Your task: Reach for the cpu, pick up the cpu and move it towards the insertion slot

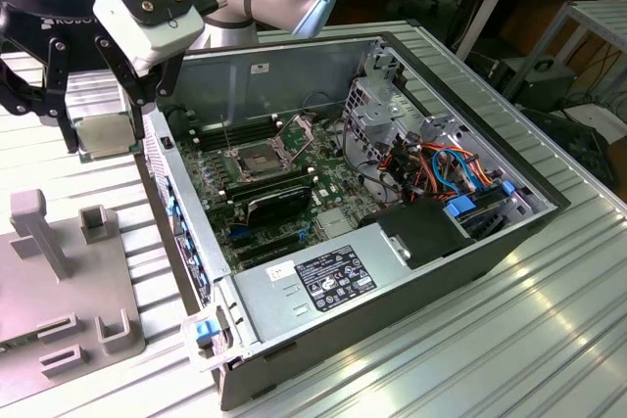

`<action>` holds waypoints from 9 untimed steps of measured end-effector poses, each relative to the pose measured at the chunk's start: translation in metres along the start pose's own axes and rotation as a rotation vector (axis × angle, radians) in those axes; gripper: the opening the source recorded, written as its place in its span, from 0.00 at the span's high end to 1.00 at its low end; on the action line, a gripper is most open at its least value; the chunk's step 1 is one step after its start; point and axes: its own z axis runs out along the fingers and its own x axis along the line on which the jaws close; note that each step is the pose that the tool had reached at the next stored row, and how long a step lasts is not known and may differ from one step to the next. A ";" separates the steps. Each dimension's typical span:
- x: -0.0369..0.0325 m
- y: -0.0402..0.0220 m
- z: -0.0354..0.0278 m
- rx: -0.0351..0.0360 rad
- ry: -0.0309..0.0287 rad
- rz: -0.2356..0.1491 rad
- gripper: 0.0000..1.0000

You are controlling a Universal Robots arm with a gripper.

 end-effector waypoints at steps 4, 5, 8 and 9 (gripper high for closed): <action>-0.0017 0.0000 0.0000 0.0000 0.0000 0.000 0.45; -0.0022 0.0001 0.0000 0.0000 0.0000 0.000 0.45; -0.0042 0.0001 -0.0001 0.0000 0.0000 0.000 0.45; -0.0046 0.0001 -0.0001 0.0000 0.0000 0.000 0.45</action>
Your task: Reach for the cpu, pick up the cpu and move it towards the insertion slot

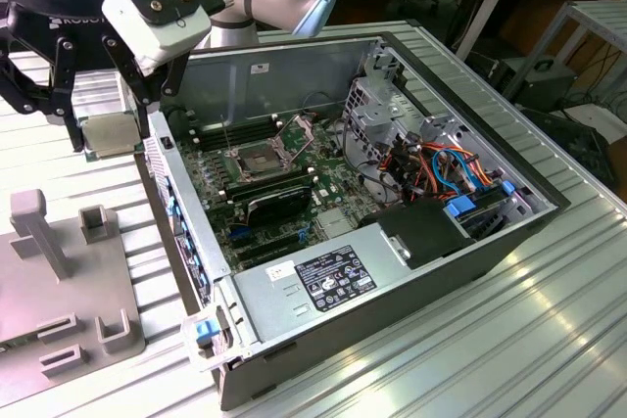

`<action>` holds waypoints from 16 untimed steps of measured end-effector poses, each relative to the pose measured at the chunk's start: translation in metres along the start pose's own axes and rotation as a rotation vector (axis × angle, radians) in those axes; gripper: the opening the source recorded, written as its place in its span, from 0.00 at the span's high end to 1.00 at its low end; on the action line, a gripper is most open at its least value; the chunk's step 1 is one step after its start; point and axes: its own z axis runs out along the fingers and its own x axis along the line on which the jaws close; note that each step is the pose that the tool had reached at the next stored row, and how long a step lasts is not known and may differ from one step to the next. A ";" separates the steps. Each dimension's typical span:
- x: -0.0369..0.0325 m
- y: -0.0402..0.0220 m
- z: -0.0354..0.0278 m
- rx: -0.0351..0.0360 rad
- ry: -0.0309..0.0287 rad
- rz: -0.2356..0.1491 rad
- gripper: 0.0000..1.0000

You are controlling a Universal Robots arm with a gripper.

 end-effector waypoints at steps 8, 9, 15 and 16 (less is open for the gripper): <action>-0.0047 0.0001 0.0000 0.0000 0.0000 0.000 0.45; -0.0053 0.0001 -0.0001 0.0000 0.0000 0.000 0.45; -0.0089 0.0001 -0.0001 -0.0001 -0.0001 0.000 0.45; -0.0094 0.0001 -0.0001 -0.0001 0.0000 0.000 0.45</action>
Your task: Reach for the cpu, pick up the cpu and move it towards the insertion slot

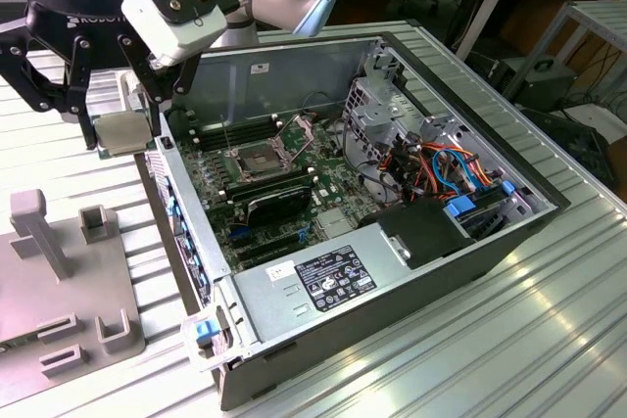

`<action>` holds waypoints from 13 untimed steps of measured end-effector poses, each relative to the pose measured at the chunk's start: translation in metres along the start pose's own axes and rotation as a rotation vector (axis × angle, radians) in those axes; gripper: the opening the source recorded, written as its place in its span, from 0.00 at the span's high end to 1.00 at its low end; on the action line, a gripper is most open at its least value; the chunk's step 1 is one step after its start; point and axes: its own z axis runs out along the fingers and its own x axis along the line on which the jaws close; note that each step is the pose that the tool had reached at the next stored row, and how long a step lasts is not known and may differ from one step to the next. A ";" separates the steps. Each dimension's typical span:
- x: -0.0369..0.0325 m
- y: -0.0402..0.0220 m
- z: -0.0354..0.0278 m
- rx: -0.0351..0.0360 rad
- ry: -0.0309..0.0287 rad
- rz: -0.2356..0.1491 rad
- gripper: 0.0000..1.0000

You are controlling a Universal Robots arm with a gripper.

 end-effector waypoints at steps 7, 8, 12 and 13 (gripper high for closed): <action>-0.0041 0.0000 0.0000 0.0000 0.0000 0.000 0.45; -0.0052 0.0000 -0.0001 0.0000 0.0000 0.000 0.45; -0.0083 0.0001 -0.0001 0.0000 0.0000 0.000 0.45; -0.0090 0.0001 -0.0001 0.0000 0.0000 0.000 0.45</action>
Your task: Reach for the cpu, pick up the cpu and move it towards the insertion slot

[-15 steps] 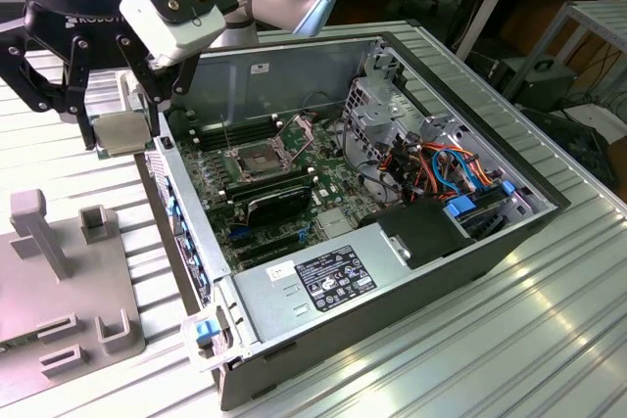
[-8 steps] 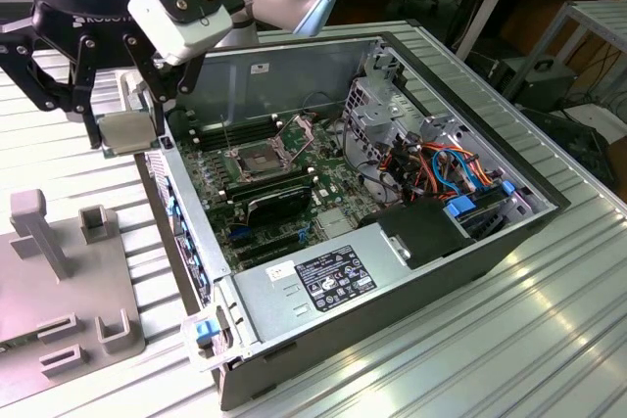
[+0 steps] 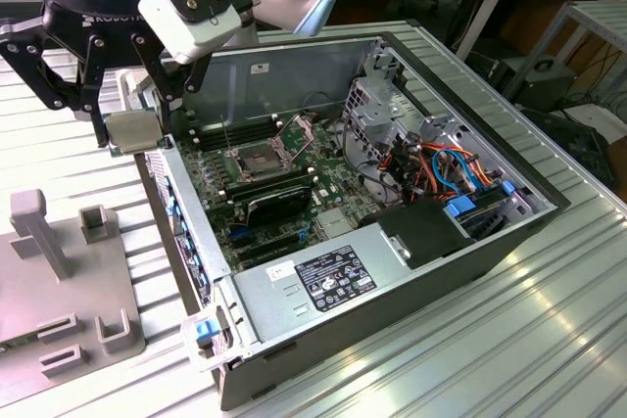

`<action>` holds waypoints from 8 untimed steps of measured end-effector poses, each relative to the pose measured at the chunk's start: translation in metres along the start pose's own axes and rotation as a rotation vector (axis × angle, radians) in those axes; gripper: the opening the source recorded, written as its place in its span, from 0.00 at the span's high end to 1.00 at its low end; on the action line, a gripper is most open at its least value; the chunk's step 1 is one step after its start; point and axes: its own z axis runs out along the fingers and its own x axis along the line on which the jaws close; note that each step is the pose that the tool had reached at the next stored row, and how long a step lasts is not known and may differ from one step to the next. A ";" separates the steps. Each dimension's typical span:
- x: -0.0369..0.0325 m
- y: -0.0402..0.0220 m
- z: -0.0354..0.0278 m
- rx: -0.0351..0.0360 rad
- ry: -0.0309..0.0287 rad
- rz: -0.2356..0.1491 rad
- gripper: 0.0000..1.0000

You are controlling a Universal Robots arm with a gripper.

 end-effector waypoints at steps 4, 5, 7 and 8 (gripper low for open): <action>-0.0039 0.0000 -0.0001 0.0001 0.0000 0.000 0.45; -0.0048 0.0000 -0.0001 0.0000 0.0000 0.000 0.45; -0.0064 0.0001 -0.0001 0.0000 0.0000 0.000 0.45; -0.0073 0.0001 -0.0001 0.0001 0.0000 0.000 0.45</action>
